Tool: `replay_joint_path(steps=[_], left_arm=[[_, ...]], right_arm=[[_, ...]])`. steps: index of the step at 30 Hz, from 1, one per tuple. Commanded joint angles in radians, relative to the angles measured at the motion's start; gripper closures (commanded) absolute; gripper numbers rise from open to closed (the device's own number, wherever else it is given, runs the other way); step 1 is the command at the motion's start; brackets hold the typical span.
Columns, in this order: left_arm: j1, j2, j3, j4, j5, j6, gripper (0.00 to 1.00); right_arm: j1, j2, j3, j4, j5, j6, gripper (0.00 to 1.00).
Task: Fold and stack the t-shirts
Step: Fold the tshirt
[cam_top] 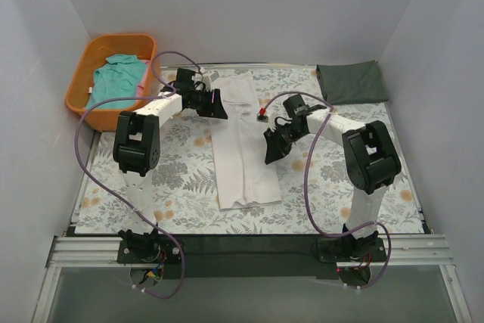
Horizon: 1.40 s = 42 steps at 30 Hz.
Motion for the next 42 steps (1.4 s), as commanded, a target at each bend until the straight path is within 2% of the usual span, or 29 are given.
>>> replay_joint_path(steps=[1, 6, 11, 14, 17, 18, 20, 21, 24, 25, 27, 28, 29, 30, 32, 34, 38, 42], left_arm=[[-0.003, 0.04, 0.01, -0.021, -0.052, 0.0, 0.61], [-0.003, 0.186, 0.155, -0.061, -0.092, 0.02, 0.62], [0.0, 0.287, 0.283, -0.073, -0.098, 0.046, 0.62], [0.011, 0.283, 0.365, -0.121, -0.06, 0.078, 0.6], [0.017, 0.18, 0.335, -0.147, 0.023, 0.135, 0.56], [0.017, 0.087, 0.309, -0.142, 0.073, 0.153, 0.53], [0.017, -0.014, 0.19, -0.129, 0.109, 0.196, 0.5], [0.019, -0.133, 0.136, -0.107, 0.127, 0.208, 0.5], [0.022, -0.313, -0.095, -0.073, 0.137, 0.299, 0.48], [0.022, -0.435, -0.236, -0.064, 0.147, 0.331, 0.48], [0.014, -0.549, -0.365, -0.049, 0.149, 0.44, 0.48], [0.005, -0.662, -0.44, -0.047, 0.135, 0.487, 0.47], [-0.001, -0.708, -0.561, -0.043, 0.118, 0.529, 0.47], [-0.026, -0.758, -0.625, -0.043, 0.112, 0.611, 0.47], [-0.058, -0.87, -0.769, -0.041, 0.095, 0.681, 0.47], [-0.09, -0.924, -0.841, -0.038, 0.083, 0.764, 0.47], [-0.197, -1.039, -1.009, 0.045, -0.003, 0.837, 0.46], [-0.248, -1.021, -1.072, 0.103, -0.058, 0.862, 0.46]], right_arm=[[0.014, 0.043, -0.026, 0.048, -0.026, 0.037, 0.81], [0.016, 0.144, -0.005, 0.128, -0.007, 0.108, 0.81], [0.016, 0.218, 0.11, 0.131, 0.031, 0.103, 0.82], [0.017, 0.181, 0.139, 0.096, 0.025, 0.083, 0.81], [0.03, 0.086, 0.137, 0.038, 0.001, 0.049, 0.78], [0.037, 0.053, 0.106, 0.029, -0.013, 0.04, 0.74], [0.05, -0.062, 0.065, 0.018, -0.012, 0.008, 0.69], [0.065, -0.105, 0.032, 0.019, 0.0, -0.007, 0.64], [0.103, -0.275, -0.096, 0.032, 0.081, -0.11, 0.6], [0.114, -0.361, -0.185, 0.07, 0.106, -0.165, 0.59], [0.146, -0.443, -0.279, 0.128, 0.181, -0.234, 0.58], [0.162, -0.508, -0.367, 0.191, 0.209, -0.265, 0.57], [0.175, -0.535, -0.4, 0.222, 0.233, -0.327, 0.57], [0.204, -0.556, -0.435, 0.246, 0.262, -0.351, 0.57], [0.235, -0.589, -0.498, 0.308, 0.28, -0.409, 0.59], [0.258, -0.606, -0.532, 0.372, 0.295, -0.438, 0.59], [0.339, -0.601, -0.609, 0.458, 0.316, -0.492, 0.6], [0.378, -0.574, -0.649, 0.512, 0.341, -0.526, 0.62]])
